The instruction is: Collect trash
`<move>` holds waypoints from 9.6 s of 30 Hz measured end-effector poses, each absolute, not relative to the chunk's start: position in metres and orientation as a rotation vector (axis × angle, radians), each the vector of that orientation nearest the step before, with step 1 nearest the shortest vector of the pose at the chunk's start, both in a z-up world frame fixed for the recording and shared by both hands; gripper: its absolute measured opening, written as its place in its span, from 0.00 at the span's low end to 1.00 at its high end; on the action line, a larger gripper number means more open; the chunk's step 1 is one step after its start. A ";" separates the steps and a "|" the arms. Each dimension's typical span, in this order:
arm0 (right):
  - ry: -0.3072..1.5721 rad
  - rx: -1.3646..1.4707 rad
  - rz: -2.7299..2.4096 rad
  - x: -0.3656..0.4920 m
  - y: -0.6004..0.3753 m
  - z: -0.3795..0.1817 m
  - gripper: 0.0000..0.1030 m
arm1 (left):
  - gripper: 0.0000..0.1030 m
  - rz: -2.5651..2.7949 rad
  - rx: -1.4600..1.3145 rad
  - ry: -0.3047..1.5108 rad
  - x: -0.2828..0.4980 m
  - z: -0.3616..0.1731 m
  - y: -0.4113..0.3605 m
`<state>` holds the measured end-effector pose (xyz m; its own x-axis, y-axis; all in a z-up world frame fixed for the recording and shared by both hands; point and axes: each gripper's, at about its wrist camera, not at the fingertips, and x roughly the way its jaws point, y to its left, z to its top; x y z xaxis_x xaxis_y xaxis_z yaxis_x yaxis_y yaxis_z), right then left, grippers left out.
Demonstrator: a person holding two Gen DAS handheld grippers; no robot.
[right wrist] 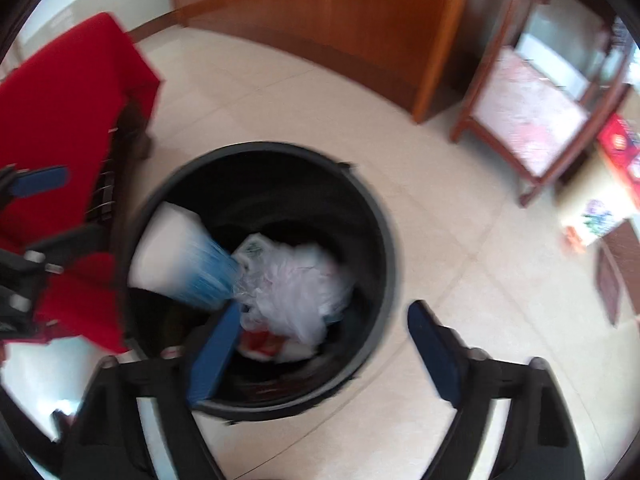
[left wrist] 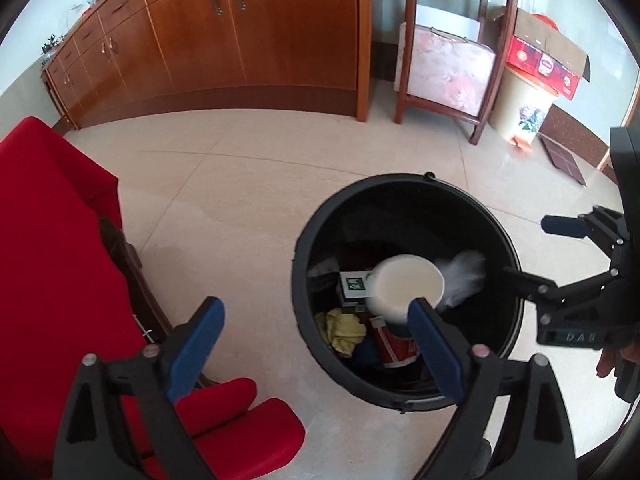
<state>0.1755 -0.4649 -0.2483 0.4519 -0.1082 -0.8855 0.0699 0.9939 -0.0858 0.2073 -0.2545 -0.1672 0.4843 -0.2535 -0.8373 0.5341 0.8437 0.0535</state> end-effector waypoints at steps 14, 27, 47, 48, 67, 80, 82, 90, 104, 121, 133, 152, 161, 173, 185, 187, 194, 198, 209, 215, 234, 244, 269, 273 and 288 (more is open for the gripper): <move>1.022 0.027 -0.216 0.161 -0.475 -0.203 1.00 | 0.92 -0.466 0.317 0.878 0.186 -0.128 -0.246; 0.827 0.095 -0.275 0.143 -0.446 -0.131 1.00 | 0.93 -0.453 0.288 0.767 0.160 -0.071 -0.224; 0.745 0.052 -0.158 0.152 -0.360 -0.103 1.00 | 0.93 -0.227 0.200 0.687 0.151 -0.033 -0.115; 0.738 0.046 -0.144 0.154 -0.353 -0.102 1.00 | 0.93 -0.219 0.189 0.688 0.151 -0.033 -0.108; 0.641 -0.014 0.268 0.200 -0.147 -0.077 1.00 | 0.93 0.182 -0.005 0.633 0.123 -0.014 0.100; 0.706 -0.192 0.491 0.272 0.030 -0.043 0.98 | 0.93 0.279 -0.057 0.676 0.164 -0.024 0.186; 0.723 -0.239 0.514 0.286 0.056 -0.048 0.89 | 0.93 0.286 -0.050 0.691 0.173 -0.026 0.191; 0.798 -0.276 0.564 0.341 0.112 -0.063 0.64 | 0.93 0.279 -0.097 0.732 0.216 -0.039 0.216; 0.866 -0.272 0.543 0.425 0.135 -0.082 0.52 | 0.92 0.230 -0.101 0.796 0.305 -0.051 0.212; 0.829 -0.257 0.552 0.422 0.121 -0.072 0.51 | 0.74 0.210 -0.105 0.790 0.289 -0.051 0.212; 0.803 -0.254 0.528 0.370 0.088 -0.052 0.51 | 0.74 0.209 -0.104 0.754 0.245 -0.028 0.202; 0.727 -0.191 0.484 0.246 0.022 -0.018 0.51 | 0.74 0.149 -0.144 0.692 0.166 -0.001 0.162; 0.700 -0.165 0.411 0.200 -0.029 -0.013 0.51 | 0.74 0.072 -0.119 0.672 0.155 0.000 0.127; 0.697 -0.118 0.281 0.180 -0.112 -0.012 0.51 | 0.74 -0.062 -0.061 0.659 0.159 0.004 0.057; 0.701 -0.062 0.130 0.160 -0.205 -0.023 0.51 | 0.74 -0.199 0.002 0.675 0.171 -0.001 -0.012; 0.705 -0.054 0.107 0.156 -0.221 -0.027 0.51 | 0.74 -0.226 0.015 0.678 0.171 -0.002 -0.025; 0.733 -0.019 0.035 0.144 -0.270 -0.044 0.51 | 0.74 -0.305 0.056 0.693 0.172 -0.010 -0.068; 0.748 -0.008 0.000 0.134 -0.298 -0.052 0.51 | 0.74 -0.359 0.079 0.709 0.172 -0.017 -0.097; 0.814 0.027 -0.072 0.116 -0.363 -0.087 0.52 | 0.74 -0.509 0.168 0.773 0.174 -0.050 -0.181; 0.855 0.025 -0.097 0.109 -0.396 -0.109 0.52 | 0.74 -0.554 0.200 0.823 0.177 -0.074 -0.212; 1.064 -0.098 0.034 0.155 -0.435 -0.212 0.52 | 0.75 -0.645 0.237 1.049 0.212 -0.167 -0.274; 1.048 -0.144 0.041 0.179 -0.444 -0.227 0.82 | 0.76 -0.553 0.228 1.046 0.222 -0.172 -0.270; 0.878 0.100 -0.219 0.132 -0.471 -0.154 1.00 | 0.89 -0.380 0.262 0.878 0.186 -0.137 -0.202; 0.873 0.090 -0.215 0.136 -0.467 -0.156 1.00 | 0.89 -0.387 0.219 0.842 0.181 -0.123 -0.193; 0.924 -0.073 -0.106 0.103 -0.407 -0.165 1.00 | 0.90 -0.443 0.306 0.905 0.132 -0.153 -0.175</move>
